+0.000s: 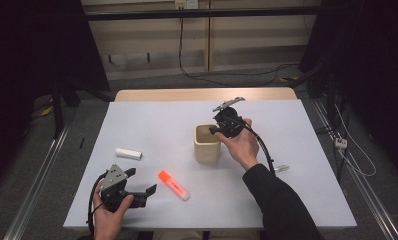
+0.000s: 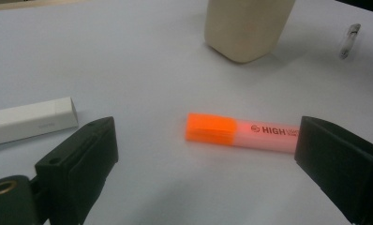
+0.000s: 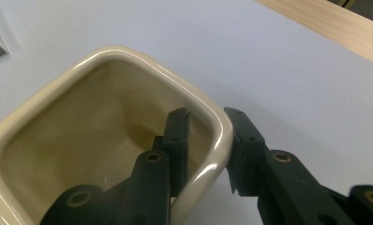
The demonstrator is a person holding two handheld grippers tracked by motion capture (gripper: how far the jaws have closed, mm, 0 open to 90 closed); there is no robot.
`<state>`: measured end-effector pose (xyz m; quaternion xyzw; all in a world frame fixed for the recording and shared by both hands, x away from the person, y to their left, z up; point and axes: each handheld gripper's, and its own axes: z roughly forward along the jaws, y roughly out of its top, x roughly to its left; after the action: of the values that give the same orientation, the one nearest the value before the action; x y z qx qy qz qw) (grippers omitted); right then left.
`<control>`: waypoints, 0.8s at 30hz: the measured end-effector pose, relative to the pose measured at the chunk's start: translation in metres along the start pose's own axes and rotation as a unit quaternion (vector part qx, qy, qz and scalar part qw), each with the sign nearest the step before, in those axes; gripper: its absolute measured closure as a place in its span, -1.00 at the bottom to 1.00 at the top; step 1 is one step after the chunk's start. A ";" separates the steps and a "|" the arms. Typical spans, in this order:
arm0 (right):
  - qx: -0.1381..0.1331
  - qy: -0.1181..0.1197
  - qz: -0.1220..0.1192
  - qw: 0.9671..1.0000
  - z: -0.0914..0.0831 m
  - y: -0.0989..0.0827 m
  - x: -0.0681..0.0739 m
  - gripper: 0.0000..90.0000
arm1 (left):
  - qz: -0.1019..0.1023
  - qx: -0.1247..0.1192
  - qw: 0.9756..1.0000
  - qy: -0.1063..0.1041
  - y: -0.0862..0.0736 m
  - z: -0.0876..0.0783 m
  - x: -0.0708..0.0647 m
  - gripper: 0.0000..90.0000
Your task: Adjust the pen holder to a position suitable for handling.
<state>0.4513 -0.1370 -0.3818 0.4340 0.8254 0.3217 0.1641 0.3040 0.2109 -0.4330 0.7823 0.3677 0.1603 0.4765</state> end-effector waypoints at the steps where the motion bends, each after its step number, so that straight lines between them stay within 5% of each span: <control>1: 0.001 -0.001 -0.001 1.000 0.000 0.000 0.000 0.60 | 0.000 0.001 1.000 0.000 0.000 0.000 0.000 -0.87; 10: -0.004 0.017 -0.005 1.000 0.000 -0.001 -0.004 0.49 | -0.001 0.002 1.000 0.001 -0.001 0.000 0.001 -0.87; 24: -0.066 0.051 0.006 0.997 -0.020 -0.007 -0.019 -0.44 | -0.005 0.000 1.000 0.001 -0.001 0.000 0.002 -0.87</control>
<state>0.4466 -0.1631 -0.3721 0.4102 0.8072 0.3977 0.1481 0.3045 0.2128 -0.4341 0.7807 0.3716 0.1585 0.4767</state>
